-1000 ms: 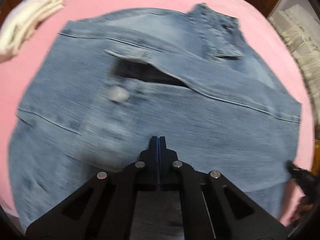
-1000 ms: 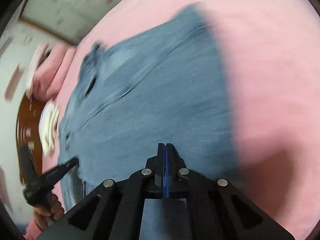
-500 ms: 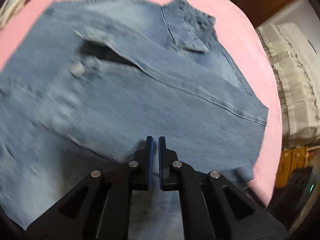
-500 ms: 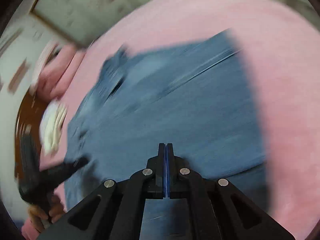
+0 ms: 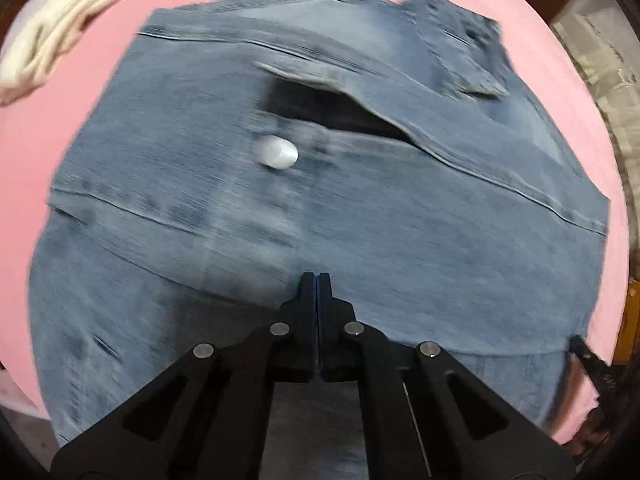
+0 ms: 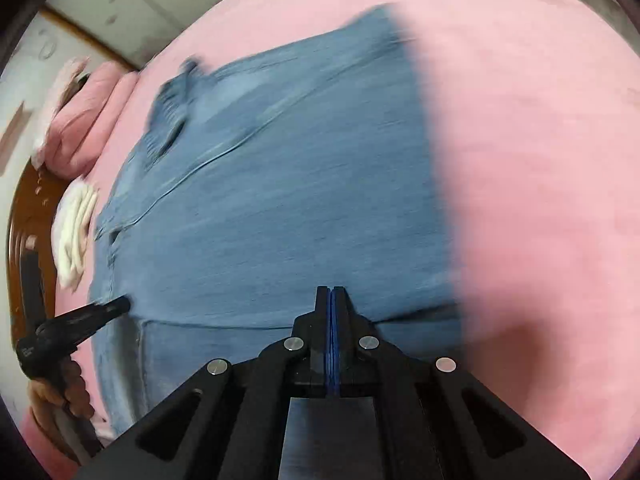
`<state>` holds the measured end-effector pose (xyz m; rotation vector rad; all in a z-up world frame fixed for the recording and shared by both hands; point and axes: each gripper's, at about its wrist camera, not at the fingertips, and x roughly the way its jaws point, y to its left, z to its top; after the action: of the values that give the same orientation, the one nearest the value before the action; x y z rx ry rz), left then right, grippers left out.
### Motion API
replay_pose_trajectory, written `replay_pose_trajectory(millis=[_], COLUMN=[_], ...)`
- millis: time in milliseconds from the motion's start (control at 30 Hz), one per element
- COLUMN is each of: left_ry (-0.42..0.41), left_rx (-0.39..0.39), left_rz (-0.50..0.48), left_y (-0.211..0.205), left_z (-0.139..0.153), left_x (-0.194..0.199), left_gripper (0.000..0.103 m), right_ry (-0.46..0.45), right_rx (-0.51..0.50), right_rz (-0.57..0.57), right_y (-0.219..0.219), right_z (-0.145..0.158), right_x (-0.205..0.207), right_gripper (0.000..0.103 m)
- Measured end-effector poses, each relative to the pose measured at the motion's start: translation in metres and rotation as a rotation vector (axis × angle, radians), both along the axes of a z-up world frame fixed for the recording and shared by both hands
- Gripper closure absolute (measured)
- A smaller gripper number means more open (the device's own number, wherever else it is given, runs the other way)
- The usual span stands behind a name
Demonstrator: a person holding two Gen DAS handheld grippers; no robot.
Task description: Fold large clothes
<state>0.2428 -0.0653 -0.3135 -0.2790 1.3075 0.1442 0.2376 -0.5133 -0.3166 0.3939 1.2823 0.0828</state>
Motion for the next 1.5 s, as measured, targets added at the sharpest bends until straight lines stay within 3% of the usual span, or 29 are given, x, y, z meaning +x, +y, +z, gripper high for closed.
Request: replay_pose_trajectory(millis=[67,133,167,200,267,300,400,567,667,767,833,867,933,1000,1033,1067,1133,1267,1400,1433,1500], left_ry=[0.013,0.031,0.03,0.009,-0.042,-0.06,-0.083,-0.149,-0.179,-0.179,-0.203,-0.207,-0.213,-0.188,-0.176,-0.181,-0.181,-0.171,-0.166,-0.177,-0.224], left_rx=[-0.002,0.073,0.111,0.113,0.038,-0.035,-0.167,-0.21,-0.184,-0.151,-0.144,-0.108,-0.01,0.136,0.153,0.101,0.067,0.16,0.091,0.079,0.071], left_rz=[0.008,0.036,0.036,0.019,-0.021,-0.041,-0.078,-0.061,-0.067,-0.068,-0.055,-0.049,-0.02,0.042,0.054,0.054,0.038,-0.029,0.114,0.14,0.142], left_y=[0.0,-0.012,-0.022,-0.033,-0.055,-0.068,-0.096,-0.115,-0.121,-0.114,-0.101,-0.093,-0.073,-0.045,-0.034,-0.02,-0.013,-0.028,-0.018,-0.021,-0.027], left_z=[-0.001,0.002,0.004,0.007,0.012,0.013,0.011,0.005,0.005,0.006,0.008,0.01,0.012,0.014,0.013,0.013,0.013,0.011,0.019,0.026,0.043], left_x=[0.001,0.003,0.005,0.005,0.007,0.009,0.02,0.063,0.088,0.096,0.093,0.09,0.089,0.089,0.09,0.089,0.09,0.094,0.09,0.09,0.082], left_gripper=[0.102,0.102,0.102,0.102,0.102,0.102,0.102,0.102,0.102,0.102,0.102,0.102,0.102,0.102,0.102,0.102,0.102,0.102,0.102,0.102,0.102], right_ry=[-0.003,-0.038,-0.072,-0.12,-0.13,-0.108,-0.068,-0.125,-0.162,-0.189,-0.205,-0.203,-0.203,-0.22,-0.228,-0.234,-0.258,-0.289,-0.279,-0.283,-0.263], right_rx=[-0.025,-0.149,-0.151,-0.068,0.046,0.092,0.157,0.281,0.263,0.274,0.148,0.103,0.107,0.097,0.108,0.031,-0.012,-0.191,-0.229,-0.214,-0.086], right_rz=[0.031,0.105,0.131,0.156,0.172,0.178,0.187,0.074,0.099,0.144,0.161,0.161,0.134,0.097,0.107,0.107,0.112,-0.062,-0.161,-0.196,-0.181], right_y=[-0.003,0.018,0.028,0.033,0.055,0.069,0.104,0.109,0.106,0.088,0.069,0.057,0.016,-0.031,-0.047,-0.053,-0.061,-0.072,-0.077,-0.074,-0.075], right_z=[0.003,0.015,0.023,0.028,0.023,0.015,-0.007,-0.019,-0.02,-0.018,-0.012,-0.01,-0.012,-0.009,-0.008,-0.005,-0.004,-0.001,0.002,0.007,0.011], right_x=[0.001,0.004,0.003,0.002,0.005,0.008,0.021,0.057,0.089,0.121,0.139,0.144,0.154,0.152,0.154,0.154,0.154,0.158,0.166,0.165,0.166], right_gripper=[0.103,0.103,0.103,0.103,0.103,0.103,0.103,0.103,0.103,0.103,0.103,0.103,0.103,0.103,0.103,0.103,0.103,0.103,0.103,0.103,0.103])
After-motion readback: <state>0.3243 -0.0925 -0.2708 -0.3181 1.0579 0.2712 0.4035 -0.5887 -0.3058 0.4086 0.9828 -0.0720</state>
